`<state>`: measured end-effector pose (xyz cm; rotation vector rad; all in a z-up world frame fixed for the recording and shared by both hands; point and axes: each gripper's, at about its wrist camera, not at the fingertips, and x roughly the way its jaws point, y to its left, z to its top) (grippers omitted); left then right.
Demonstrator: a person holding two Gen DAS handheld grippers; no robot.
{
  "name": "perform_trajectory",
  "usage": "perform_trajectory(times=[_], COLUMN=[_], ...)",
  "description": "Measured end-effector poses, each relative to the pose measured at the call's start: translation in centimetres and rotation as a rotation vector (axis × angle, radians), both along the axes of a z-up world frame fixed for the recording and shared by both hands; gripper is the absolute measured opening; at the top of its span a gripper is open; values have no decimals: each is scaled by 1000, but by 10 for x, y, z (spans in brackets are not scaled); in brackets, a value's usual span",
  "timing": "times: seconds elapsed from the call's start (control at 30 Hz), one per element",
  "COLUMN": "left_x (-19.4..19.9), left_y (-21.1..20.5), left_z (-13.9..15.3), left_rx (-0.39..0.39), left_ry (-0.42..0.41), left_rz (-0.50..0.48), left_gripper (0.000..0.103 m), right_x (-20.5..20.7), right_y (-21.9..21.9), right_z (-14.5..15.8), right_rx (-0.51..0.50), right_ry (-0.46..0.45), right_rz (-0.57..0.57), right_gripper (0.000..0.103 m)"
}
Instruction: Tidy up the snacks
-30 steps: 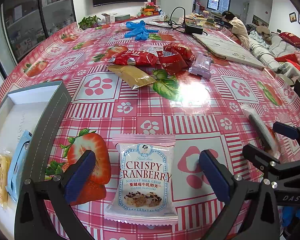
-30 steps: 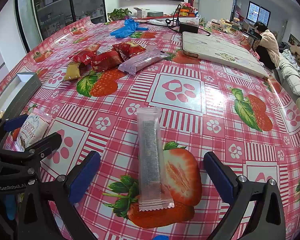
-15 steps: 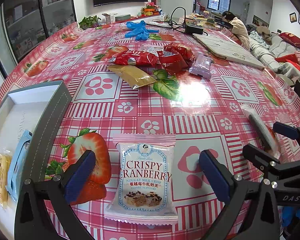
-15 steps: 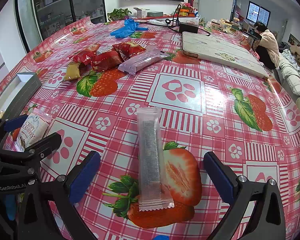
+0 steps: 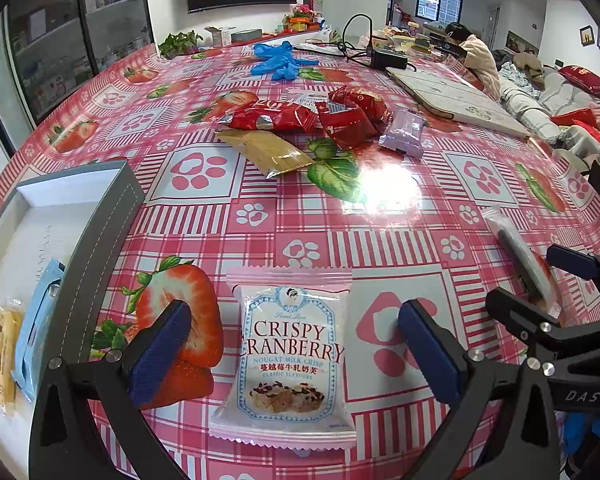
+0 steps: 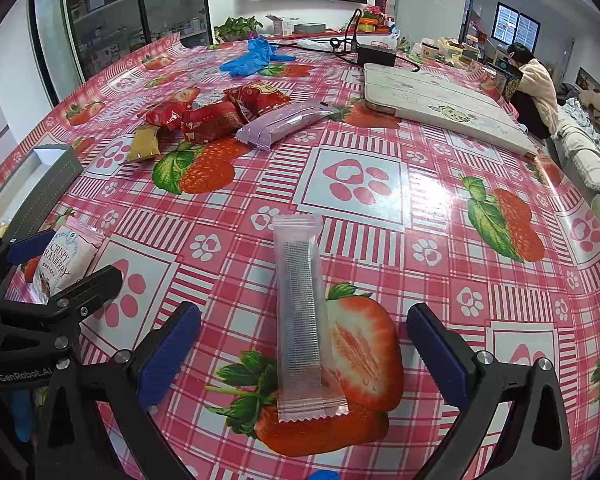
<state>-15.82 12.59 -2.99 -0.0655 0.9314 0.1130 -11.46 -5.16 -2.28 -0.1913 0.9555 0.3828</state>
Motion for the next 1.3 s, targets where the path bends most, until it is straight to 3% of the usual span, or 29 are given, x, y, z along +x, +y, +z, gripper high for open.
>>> perform_trajectory(times=[0.2,0.37,1.3], left_x=[-6,-6,-6], left_y=[17,15,15], left_z=[2,1,1], left_rx=[-7,-1,0], left_ry=[-4,-1,-2], left_rz=[128,128,129], left_gripper=[103,103,103], right_x=[0,5,5], right_y=[-1,-12,-12], right_z=[0,0,0], right_rx=[0,-2,-5], right_ry=[0,2,1], right_rz=[-5,-99,-101], right_gripper=[103,103,103])
